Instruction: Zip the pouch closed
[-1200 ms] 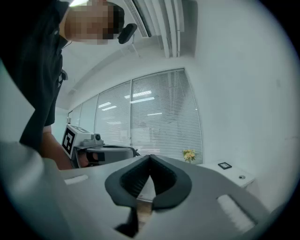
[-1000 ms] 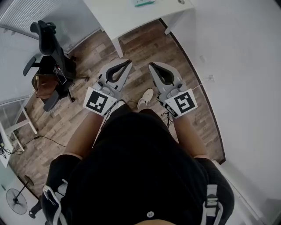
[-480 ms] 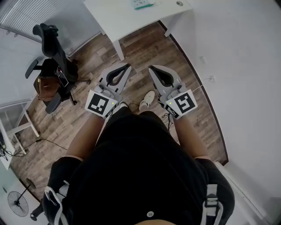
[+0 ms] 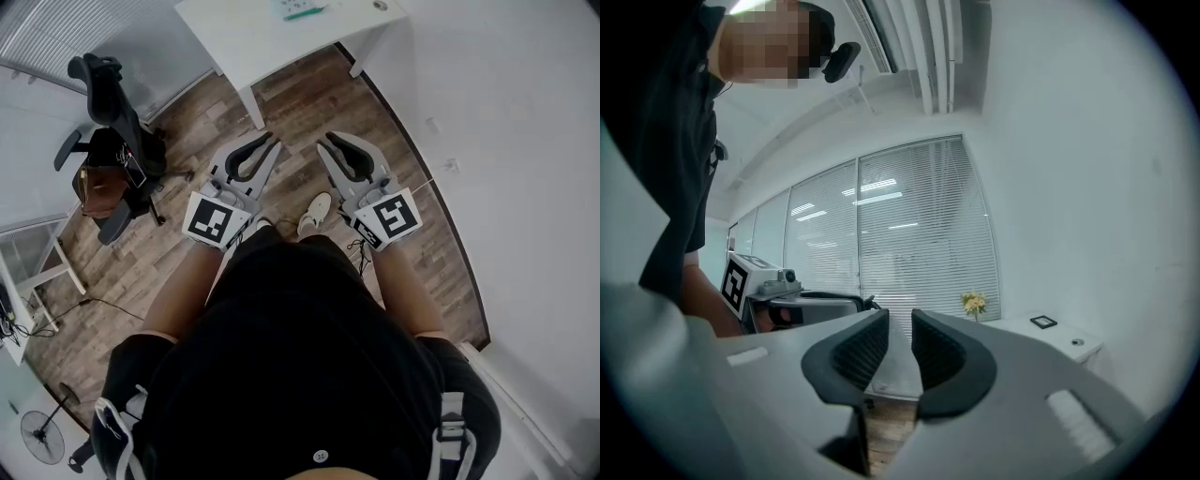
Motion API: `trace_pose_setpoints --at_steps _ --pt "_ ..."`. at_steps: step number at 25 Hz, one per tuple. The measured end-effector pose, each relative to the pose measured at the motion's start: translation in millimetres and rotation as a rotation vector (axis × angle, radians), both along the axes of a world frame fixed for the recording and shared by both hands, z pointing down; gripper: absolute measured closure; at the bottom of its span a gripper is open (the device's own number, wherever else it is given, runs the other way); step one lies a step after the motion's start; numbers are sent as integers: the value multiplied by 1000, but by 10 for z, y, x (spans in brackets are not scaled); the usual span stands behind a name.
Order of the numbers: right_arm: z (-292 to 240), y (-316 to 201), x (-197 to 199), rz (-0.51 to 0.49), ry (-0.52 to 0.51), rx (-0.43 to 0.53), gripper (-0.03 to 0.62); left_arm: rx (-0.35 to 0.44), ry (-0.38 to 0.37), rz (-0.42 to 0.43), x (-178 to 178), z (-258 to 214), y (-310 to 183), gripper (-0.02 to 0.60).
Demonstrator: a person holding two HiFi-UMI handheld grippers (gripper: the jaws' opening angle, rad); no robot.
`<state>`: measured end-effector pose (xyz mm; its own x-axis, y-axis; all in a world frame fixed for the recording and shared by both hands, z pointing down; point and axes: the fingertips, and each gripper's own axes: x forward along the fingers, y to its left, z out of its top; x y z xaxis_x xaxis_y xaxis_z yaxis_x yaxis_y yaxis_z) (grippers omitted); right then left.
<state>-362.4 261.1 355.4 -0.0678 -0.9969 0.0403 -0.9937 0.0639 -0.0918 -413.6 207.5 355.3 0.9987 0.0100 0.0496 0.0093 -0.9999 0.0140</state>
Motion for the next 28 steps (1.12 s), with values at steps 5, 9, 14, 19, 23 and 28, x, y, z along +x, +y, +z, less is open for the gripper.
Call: trace_pose_setpoints --at_steps 5,9,14,19,23,28 --pt "12 -37 142 15 -1 3 475 0 -11 0 101 51 -45 458" --pt "10 -67 251 17 3 4 444 15 -20 2 188 97 -87 392" --pt "21 -130 392 6 4 5 392 7 -27 -2 347 99 -147 340" --pt "39 -209 568 -4 7 -8 333 -6 -26 -7 536 95 -206 316" --pt "21 -265 767 -17 9 -10 307 -10 -34 -14 738 87 -254 285" --pt "23 -273 1074 -21 -5 -3 292 -5 -37 -21 1041 86 -274 273"
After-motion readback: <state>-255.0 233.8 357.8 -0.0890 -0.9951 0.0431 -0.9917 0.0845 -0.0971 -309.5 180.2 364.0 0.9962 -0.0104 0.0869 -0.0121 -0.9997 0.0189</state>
